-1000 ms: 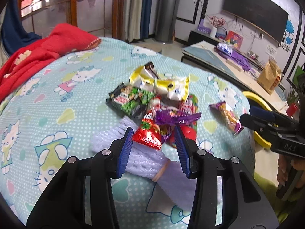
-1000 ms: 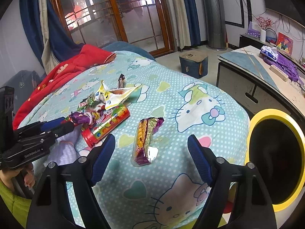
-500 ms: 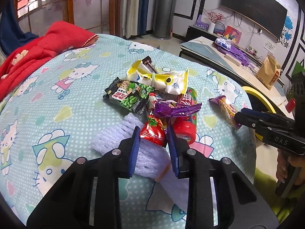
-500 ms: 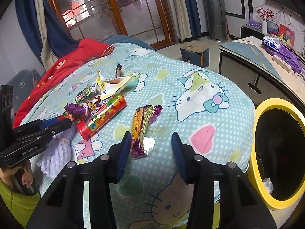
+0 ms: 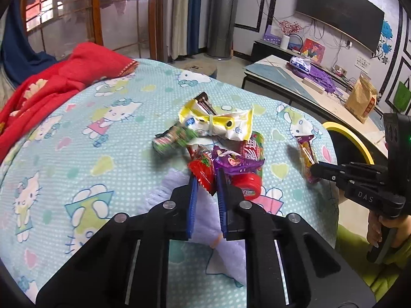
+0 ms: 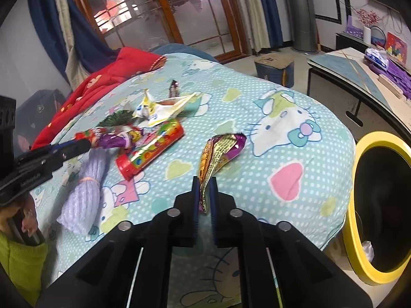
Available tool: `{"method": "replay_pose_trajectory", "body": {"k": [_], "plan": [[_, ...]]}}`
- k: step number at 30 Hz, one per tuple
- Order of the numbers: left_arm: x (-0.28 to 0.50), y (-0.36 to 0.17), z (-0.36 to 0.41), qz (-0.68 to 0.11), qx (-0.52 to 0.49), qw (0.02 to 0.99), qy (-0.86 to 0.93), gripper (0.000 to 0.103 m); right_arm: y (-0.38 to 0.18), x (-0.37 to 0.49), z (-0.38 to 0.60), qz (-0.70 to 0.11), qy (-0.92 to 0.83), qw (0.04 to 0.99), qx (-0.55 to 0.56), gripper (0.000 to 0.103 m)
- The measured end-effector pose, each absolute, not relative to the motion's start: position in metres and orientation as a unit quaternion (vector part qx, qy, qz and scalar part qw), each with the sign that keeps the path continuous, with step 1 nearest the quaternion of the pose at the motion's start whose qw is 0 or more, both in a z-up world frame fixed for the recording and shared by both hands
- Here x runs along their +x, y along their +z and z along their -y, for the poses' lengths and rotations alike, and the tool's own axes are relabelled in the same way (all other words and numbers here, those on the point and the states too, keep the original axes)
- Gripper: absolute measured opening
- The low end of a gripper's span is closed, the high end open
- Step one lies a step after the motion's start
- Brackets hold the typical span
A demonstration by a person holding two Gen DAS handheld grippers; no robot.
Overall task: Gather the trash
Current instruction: 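Grasp the lavender mesh sleeve with the left tool while the right tool grasps the gold wrapper, then carry both items over the yellow bin and open both tools to drop them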
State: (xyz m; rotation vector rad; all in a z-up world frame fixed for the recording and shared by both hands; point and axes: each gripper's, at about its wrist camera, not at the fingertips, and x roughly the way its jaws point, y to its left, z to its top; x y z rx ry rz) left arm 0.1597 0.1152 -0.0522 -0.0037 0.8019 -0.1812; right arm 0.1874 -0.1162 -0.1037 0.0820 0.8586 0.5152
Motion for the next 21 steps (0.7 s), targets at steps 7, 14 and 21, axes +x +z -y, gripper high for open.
{"method": "replay_pose_trajectory", "body": {"k": [7,14,21], "plan": [[0.149,-0.034,-0.12,-0.372,-0.007,0.925,-0.08,0.004,-0.096,0.181,0.117,-0.402,0.256,0.878,0.039,0.005],[0.139,-0.009,-0.112,-0.339,0.0,0.937,-0.082,0.001,-0.082,0.175,0.123,-0.386,0.264,0.883,0.042,0.005],[0.13,0.008,-0.098,-0.312,0.008,0.945,-0.095,0.0,-0.062,0.169,0.128,-0.365,0.266,0.891,0.043,0.005]]}}
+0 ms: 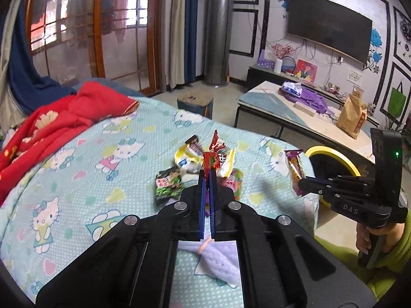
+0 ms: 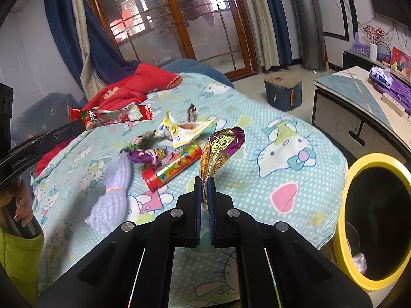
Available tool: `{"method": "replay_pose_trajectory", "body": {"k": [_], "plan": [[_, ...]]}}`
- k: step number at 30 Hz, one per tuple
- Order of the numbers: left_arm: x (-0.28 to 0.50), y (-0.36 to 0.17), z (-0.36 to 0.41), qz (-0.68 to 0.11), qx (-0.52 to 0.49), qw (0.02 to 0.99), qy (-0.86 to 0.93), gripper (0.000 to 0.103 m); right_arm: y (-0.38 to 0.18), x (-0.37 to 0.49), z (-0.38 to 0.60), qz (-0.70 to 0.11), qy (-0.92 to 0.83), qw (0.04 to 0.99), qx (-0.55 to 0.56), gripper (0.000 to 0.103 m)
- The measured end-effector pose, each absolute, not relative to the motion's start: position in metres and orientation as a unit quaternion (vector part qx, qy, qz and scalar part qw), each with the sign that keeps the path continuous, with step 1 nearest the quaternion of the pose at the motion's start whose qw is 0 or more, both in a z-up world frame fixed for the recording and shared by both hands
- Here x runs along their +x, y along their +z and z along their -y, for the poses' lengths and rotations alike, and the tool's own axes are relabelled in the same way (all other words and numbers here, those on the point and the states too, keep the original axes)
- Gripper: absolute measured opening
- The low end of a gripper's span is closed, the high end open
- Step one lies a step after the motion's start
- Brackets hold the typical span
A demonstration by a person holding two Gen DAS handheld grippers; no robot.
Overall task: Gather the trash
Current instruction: 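Carry both items over the yellow bin and open both tools to drop them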
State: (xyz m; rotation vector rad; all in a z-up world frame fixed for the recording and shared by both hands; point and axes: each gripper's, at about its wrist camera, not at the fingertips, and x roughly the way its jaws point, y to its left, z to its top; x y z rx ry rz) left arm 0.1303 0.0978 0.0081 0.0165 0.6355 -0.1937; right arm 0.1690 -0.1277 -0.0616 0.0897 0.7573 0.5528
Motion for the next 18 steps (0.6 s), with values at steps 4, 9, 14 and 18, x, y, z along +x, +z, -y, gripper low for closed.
{"method": "replay_pose_trajectory", "body": {"k": [4,9,14,18], "plan": [[0.127,0.011,-0.087,-0.304,0.008,0.947,-0.105,0.0,-0.051,0.167,0.131,-0.354,0.267,0.895,0.046,0.005],[0.126,0.01,-0.071,-0.301,0.006,0.946,-0.121,0.0,-0.039,0.164,0.139,-0.339,0.264,0.902,0.048,0.005],[0.125,0.009,-0.058,-0.296,-0.006,0.946,-0.134,0.0,-0.03,0.16,0.152,-0.327,0.251,0.91,0.049,0.005],[0.123,0.009,-0.048,-0.29,-0.011,0.946,-0.144,0.0,-0.026,0.156,0.167,-0.319,0.239,0.916,0.048,0.005]]}}
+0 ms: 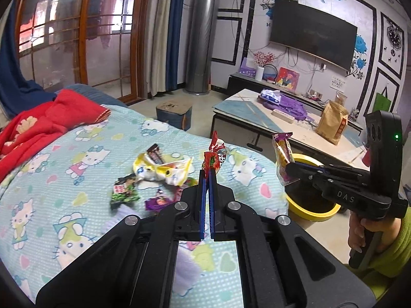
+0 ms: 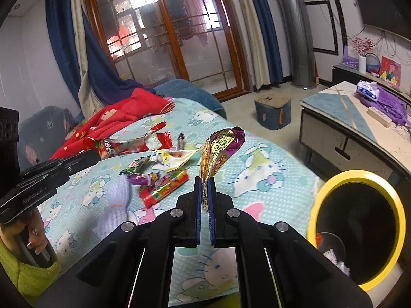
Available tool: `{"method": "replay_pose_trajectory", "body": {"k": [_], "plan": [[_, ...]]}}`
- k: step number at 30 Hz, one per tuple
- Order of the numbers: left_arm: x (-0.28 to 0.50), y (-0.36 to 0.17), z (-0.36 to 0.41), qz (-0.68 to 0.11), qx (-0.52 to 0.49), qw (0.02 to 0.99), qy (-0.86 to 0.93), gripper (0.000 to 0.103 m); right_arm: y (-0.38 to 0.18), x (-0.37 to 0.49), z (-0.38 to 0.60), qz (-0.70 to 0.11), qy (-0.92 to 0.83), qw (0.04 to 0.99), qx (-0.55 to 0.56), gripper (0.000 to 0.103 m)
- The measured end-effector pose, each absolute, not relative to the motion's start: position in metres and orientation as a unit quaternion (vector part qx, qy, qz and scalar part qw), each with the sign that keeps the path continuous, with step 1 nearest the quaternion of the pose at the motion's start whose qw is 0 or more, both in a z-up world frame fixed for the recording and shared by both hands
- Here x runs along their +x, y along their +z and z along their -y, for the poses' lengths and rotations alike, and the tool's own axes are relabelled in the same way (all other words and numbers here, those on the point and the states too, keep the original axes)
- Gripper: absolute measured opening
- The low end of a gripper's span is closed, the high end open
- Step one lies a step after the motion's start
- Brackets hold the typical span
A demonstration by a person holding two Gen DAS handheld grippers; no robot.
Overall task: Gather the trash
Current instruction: 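Carry both items over the yellow bin and open both tools to drop them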
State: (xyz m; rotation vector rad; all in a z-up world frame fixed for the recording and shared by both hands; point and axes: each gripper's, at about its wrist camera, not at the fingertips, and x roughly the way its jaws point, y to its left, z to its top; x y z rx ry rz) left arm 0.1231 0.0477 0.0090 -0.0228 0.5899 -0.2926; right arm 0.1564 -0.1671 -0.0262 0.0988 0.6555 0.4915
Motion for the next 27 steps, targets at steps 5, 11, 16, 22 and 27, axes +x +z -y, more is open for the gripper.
{"method": "replay_pose_trajectory", "body": {"k": [5,11,16,22,27], "plan": [[0.121,0.009,-0.032,-0.287,-0.009,0.945,-0.159,0.0,-0.024,0.152,0.191,-0.311,0.214,0.925,0.049,0.005],[0.119,0.006,-0.013,-0.289,-0.007,0.941,-0.178,0.0,-0.025,0.151,0.219,-0.31,0.185,0.931,0.063,0.005],[0.121,0.003,0.001,-0.291,-0.004,0.937,-0.193,0.0,-0.028,0.148,0.235,-0.31,0.17,0.933,0.069,0.005],[0.121,-0.001,0.024,-0.293,0.002,0.932,-0.212,0.0,-0.03,0.147,0.253,-0.308,0.15,0.936,0.079,0.005],[0.12,-0.004,0.043,-0.295,0.012,0.927,-0.231,0.0,-0.03,0.148,0.265,-0.305,0.134,0.939,0.086,0.005]]}}
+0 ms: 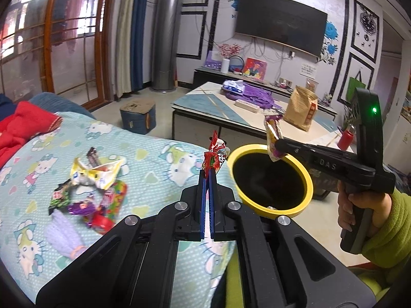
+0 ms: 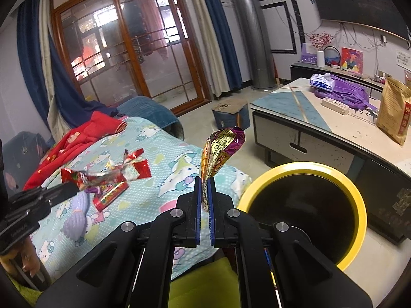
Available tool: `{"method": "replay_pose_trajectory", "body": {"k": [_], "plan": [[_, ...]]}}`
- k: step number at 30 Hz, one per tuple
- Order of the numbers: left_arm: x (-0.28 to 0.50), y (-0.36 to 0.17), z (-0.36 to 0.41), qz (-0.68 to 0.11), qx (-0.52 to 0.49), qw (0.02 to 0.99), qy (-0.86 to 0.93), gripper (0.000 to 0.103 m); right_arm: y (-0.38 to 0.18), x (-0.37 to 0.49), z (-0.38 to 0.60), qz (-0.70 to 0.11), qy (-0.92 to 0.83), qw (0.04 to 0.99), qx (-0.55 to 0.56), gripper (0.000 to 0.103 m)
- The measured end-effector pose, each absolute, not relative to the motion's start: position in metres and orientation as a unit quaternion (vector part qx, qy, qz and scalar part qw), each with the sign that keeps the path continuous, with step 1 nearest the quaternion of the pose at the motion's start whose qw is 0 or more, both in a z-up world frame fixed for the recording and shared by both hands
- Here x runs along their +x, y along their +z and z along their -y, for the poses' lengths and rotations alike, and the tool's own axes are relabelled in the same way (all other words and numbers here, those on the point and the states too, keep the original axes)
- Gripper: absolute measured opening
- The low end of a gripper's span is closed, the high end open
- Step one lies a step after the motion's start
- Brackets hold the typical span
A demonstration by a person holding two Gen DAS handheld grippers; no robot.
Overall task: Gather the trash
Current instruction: 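Carry both items over the yellow bin and open both tools to drop them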
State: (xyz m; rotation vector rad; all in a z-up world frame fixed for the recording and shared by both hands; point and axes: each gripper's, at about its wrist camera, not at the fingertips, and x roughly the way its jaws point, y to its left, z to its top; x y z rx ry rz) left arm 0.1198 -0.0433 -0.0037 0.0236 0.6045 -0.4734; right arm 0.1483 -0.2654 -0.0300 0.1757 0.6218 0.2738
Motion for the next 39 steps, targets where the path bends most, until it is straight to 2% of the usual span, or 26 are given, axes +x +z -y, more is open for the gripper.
{"method": "replay_pose_trajectory", "body": {"k": [19,39], "plan": [[0.132,-0.03,0.119,-0.316,0.068,0.902,-0.286,0.0,-0.035,0.155,0.319,-0.293,0.072,0.947,0.107,0.005],[0.155,-0.067,0.179,-0.346,0.087,0.871,-0.337,0.0,-0.069,0.177,0.378,-0.341,0.025,0.928,0.147,0.005]]}}
